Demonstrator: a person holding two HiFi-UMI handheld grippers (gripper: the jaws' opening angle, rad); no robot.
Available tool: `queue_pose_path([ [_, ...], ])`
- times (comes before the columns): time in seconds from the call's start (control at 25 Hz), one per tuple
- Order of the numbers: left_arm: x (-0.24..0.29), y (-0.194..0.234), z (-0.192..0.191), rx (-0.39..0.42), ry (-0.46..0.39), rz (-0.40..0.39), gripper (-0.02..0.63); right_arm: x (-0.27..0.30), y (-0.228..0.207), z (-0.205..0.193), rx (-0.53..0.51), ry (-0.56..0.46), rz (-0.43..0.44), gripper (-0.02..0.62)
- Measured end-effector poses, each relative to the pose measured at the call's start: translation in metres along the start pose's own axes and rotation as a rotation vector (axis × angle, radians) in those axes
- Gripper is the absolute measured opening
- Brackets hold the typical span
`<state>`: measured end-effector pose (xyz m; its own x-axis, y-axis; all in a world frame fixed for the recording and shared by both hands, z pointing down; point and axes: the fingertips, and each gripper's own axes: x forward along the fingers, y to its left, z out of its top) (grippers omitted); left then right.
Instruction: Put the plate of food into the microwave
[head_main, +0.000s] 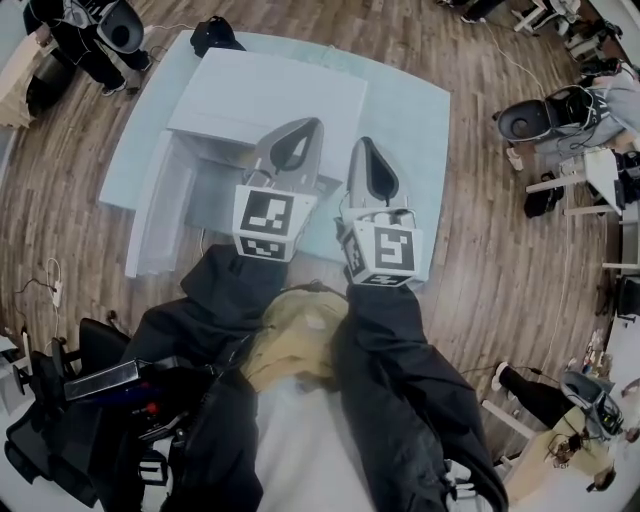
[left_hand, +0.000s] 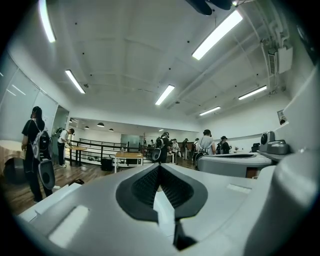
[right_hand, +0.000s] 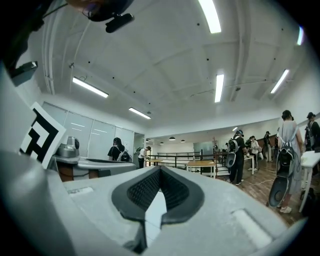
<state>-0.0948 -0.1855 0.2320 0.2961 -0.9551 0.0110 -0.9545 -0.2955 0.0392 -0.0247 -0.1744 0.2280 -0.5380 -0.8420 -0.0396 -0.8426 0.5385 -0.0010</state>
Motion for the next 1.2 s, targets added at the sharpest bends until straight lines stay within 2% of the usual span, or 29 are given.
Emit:
queue_pose_path([
  [0.64,0.004,-0.029,0.002,-0.01,0.016,-0.068,0.002,-0.014,-0.02,0.014,0.007,-0.036,-0.06,-0.006],
  [1.2,0.009,-0.04,-0.004,-0.008,0.035,-0.085,0.002,-0.015,-0.025,0.009,0.008,-0.038,-0.056,-0.009],
])
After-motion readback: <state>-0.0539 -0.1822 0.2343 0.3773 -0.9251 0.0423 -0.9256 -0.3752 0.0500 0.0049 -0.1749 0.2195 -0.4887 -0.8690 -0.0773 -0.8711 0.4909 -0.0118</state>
